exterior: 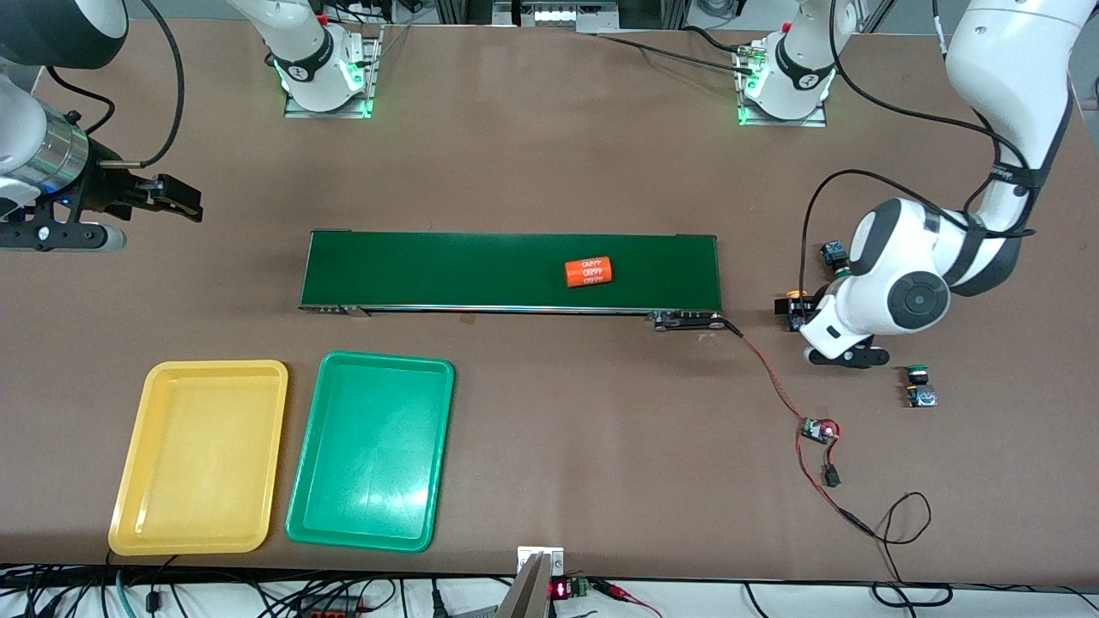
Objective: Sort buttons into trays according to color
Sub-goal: 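Place the orange-capped button on the conveyor belt with the left gripper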
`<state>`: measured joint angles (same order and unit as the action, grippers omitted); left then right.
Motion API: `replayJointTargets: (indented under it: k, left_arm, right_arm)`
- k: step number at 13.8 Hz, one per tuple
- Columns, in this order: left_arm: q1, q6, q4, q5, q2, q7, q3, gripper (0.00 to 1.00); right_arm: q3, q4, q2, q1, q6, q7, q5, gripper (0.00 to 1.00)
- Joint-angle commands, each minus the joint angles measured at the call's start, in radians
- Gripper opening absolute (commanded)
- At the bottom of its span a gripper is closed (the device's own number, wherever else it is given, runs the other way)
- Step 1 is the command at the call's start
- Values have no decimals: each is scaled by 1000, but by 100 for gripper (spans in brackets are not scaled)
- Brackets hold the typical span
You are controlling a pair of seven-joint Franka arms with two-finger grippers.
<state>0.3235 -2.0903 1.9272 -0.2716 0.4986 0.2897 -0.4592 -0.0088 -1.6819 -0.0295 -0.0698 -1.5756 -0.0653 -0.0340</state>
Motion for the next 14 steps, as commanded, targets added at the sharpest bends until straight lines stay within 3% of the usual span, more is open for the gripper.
replayJointTargets:
  k: [1, 4, 6, 9, 10, 12, 14]
  left_arm:
    - [14, -50, 24, -157, 18, 8, -9, 100]
    - [26, -144, 32, -181, 86, 12, -9, 97]
    - [23, -149, 30, -181, 103, 20, -10, 79]
    - [20, -116, 33, -181, 106, 37, -10, 40]
    - [16, -111, 32, -181, 104, 57, -10, 32]
    - [12, -33, 1, -181, 80, 91, -30, 22]
    - [15, 73, -78, -181, 69, 82, -65, 21]
  right_arm:
    - [4, -13, 11, -1, -4, -8, 6, 100]
    - [4, -13, 11, -1, -3, -8, 6, 100]
    - [4, -13, 11, -1, -3, -8, 6, 100]
    - [4, -13, 11, 1, -1, -8, 6, 100]
    - [4, -13, 11, 1, -1, -7, 6, 100]
    - [4, -13, 11, 1, -1, -7, 6, 100]
    - [4, -13, 11, 1, -1, -7, 6, 100]
